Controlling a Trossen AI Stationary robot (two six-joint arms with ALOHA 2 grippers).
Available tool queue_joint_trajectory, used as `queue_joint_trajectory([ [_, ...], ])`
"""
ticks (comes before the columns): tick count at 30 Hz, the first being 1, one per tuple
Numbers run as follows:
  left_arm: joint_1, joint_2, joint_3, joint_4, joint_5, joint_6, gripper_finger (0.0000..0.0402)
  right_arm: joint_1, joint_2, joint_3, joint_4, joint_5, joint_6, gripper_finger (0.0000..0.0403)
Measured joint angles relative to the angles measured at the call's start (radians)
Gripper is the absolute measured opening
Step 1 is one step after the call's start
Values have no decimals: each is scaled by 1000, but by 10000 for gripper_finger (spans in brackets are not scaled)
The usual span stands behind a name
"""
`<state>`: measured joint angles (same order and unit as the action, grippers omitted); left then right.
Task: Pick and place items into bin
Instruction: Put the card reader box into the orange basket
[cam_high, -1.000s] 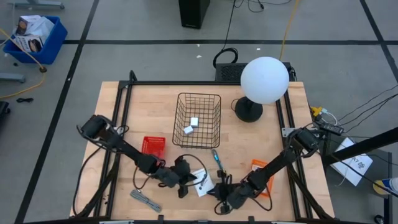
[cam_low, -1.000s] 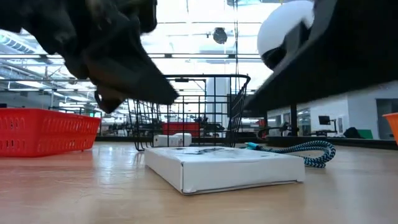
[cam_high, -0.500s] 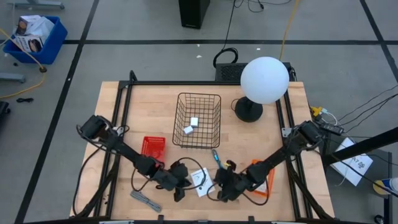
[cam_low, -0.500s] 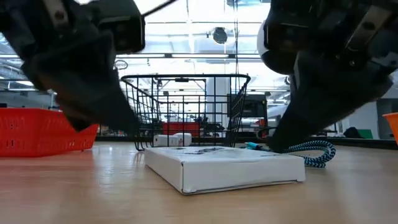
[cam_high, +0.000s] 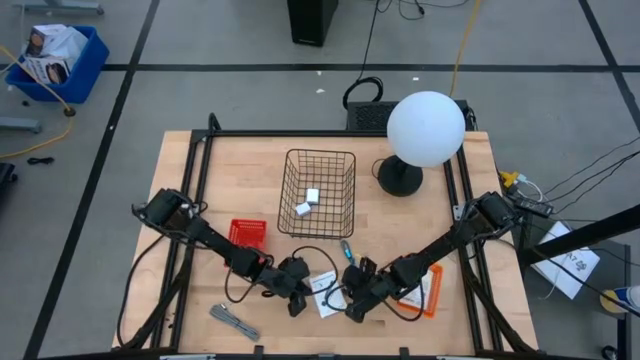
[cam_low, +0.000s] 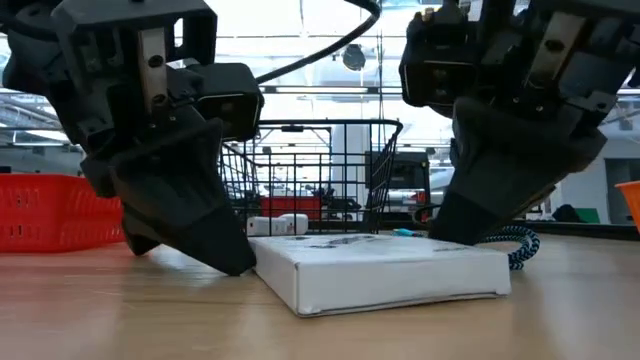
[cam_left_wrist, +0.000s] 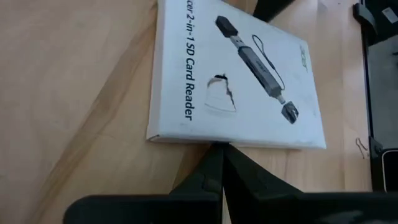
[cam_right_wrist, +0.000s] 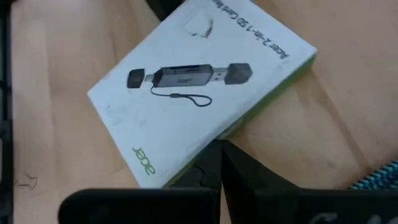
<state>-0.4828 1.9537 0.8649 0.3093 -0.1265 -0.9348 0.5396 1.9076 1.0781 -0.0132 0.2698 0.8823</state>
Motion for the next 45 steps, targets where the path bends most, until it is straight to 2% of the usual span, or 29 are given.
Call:
queue_joint_trajectory([
  [9, -5, -3, -2, 6, -11, -1, 3, 3, -2, 1, 182, -7, -123, 0],
  [22, -6, -2, -4, 19, -23, -2, 7, 8, -2, 1, 201, 92, -224, 0],
  [27, -6, -1, -4, 23, -29, -2, 14, 7, -3, 2, 219, 98, -235, 0],
  [34, -6, -1, -4, 33, -44, 4, 4, 5, -3, 3, 238, 108, -248, 0],
  [40, -6, -1, -4, 38, -61, 4, 18, 4, -2, 3, 238, 108, -256, 0],
  [45, -6, -1, -4, 40, -71, 4, 7, 1, -2, 3, 239, 105, -263, 0],
])
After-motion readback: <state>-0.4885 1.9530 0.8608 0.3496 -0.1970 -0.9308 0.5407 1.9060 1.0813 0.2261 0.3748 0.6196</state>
